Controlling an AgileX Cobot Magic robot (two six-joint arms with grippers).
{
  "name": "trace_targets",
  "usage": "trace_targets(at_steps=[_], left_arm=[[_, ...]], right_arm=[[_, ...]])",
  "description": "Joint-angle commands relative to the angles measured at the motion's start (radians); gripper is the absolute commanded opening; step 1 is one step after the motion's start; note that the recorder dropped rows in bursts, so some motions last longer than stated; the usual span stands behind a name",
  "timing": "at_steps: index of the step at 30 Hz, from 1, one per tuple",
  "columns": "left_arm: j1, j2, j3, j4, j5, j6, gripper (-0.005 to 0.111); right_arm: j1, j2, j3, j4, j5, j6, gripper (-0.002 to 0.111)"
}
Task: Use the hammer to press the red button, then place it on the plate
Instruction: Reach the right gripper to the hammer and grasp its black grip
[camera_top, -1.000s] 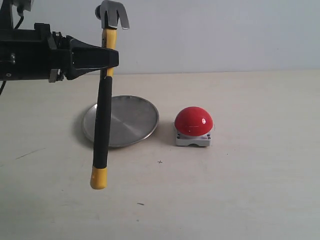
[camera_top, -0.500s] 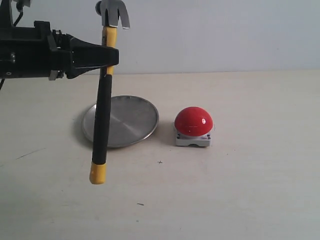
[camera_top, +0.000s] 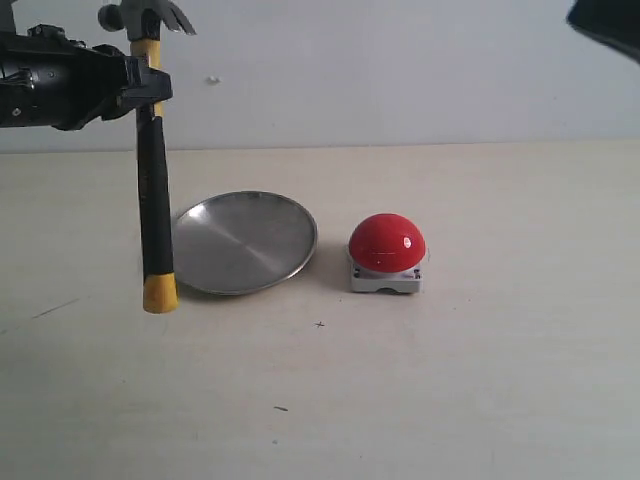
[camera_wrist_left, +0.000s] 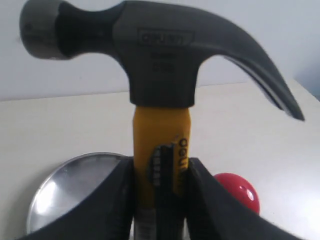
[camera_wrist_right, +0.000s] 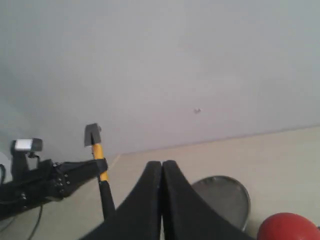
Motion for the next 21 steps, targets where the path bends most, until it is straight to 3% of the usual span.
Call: trace_targets(at_steps=[1, 5, 8, 12, 14, 21], left_arm=[[0.001, -0.018, -0.019, -0.043, -0.041, -0.001, 0.0], [0.001, -0.018, -0.019, -0.043, -0.078, -0.001, 0.0], [0.001, -0.018, -0.019, -0.043, -0.143, -0.04, 0.0], [0.001, -0.018, -0.019, -0.043, -0.153, -0.06, 0.0], [0.001, -0.018, -0.019, -0.043, -0.149, -0.067, 0.0], [0.001, -0.018, -0.019, -0.043, -0.135, -0.082, 0.0]], right_arm=[[0.154, 0.312, -0.121, -0.062, 0.01, -0.141, 0.002], [0.38, 0.606, -0.223, 0.007, 0.071, -0.295, 0.008], [0.495, 0.783, -0.322, 0.007, 0.257, -0.354, 0.035], [0.594, 0.874, -0.434, 0.007, 0.132, -0.354, 0.061], [0.646, 0.899, -0.501, 0.007, 0.0, -0.377, 0.065], [0.709, 0.935, -0.621, 0.007, -0.115, -0.449, 0.065]])
